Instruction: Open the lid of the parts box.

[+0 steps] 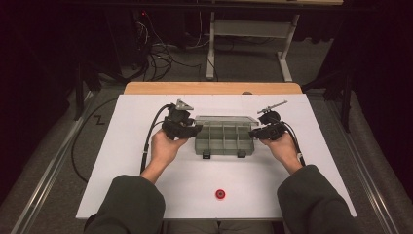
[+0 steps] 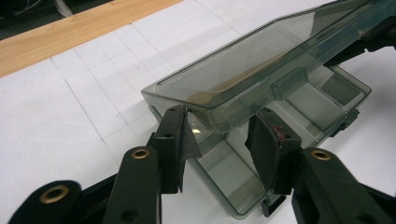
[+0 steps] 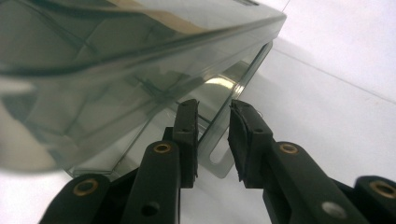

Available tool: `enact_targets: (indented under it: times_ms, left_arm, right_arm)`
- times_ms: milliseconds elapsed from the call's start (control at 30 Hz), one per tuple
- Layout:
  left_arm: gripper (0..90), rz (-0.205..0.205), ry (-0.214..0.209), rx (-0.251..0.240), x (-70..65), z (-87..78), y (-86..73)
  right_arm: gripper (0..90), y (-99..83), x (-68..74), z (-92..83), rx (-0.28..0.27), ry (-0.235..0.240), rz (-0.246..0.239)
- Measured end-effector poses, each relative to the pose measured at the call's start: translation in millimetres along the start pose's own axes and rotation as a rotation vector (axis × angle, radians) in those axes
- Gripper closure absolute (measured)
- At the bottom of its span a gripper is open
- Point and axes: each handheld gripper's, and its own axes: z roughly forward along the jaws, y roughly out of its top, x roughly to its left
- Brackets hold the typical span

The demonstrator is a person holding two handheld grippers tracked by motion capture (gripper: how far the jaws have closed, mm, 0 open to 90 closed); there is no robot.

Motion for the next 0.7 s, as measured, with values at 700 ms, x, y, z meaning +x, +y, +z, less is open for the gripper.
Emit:
enact_targets:
  times_ms: [700]
  left_arm:
    - [61.6, -0.03, 0.033, -0.022, 12.1, 13.9, 15.3]
  right_arm:
    - [75.2, 0.0, -0.7, 1.0, 0.012, 0.008, 0.028]
